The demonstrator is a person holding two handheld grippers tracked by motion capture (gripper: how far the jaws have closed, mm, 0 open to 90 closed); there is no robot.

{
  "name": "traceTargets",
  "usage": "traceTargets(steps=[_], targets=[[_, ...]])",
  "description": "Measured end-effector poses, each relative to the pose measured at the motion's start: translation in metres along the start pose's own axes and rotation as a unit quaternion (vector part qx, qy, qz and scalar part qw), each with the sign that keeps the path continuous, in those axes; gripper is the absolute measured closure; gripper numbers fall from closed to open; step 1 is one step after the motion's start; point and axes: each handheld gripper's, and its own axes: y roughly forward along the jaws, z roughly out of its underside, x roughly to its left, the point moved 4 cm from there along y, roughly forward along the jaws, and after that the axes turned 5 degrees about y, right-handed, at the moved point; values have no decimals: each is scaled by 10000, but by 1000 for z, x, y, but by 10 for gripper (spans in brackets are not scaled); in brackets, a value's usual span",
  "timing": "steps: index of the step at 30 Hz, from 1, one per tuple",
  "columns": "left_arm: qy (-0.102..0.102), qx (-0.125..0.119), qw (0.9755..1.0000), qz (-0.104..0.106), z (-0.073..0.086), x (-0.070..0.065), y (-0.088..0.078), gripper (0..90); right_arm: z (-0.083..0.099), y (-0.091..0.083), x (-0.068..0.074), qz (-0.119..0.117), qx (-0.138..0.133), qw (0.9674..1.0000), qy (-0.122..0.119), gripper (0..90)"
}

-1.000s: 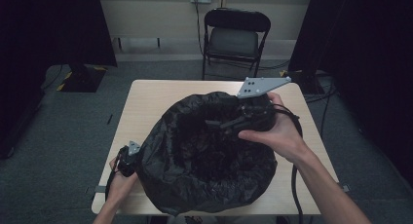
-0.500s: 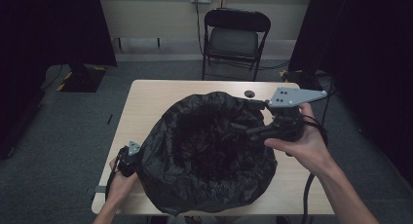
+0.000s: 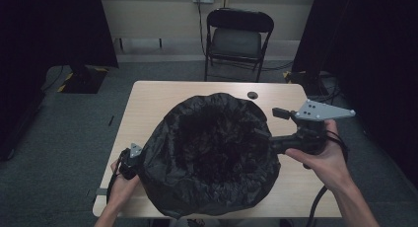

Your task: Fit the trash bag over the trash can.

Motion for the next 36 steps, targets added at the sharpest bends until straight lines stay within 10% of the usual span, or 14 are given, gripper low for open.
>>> traceTargets(steps=[16, 36], targets=[[-6, 0, 10000, 9, 0, 0, 0, 89, 28, -22, -27, 809, -119, 9964, 205, 160], [-14, 28, 10000, -10, 0, -3, 0, 76, 105, -23, -57, 1226, 105, 9876, 973, 118]])
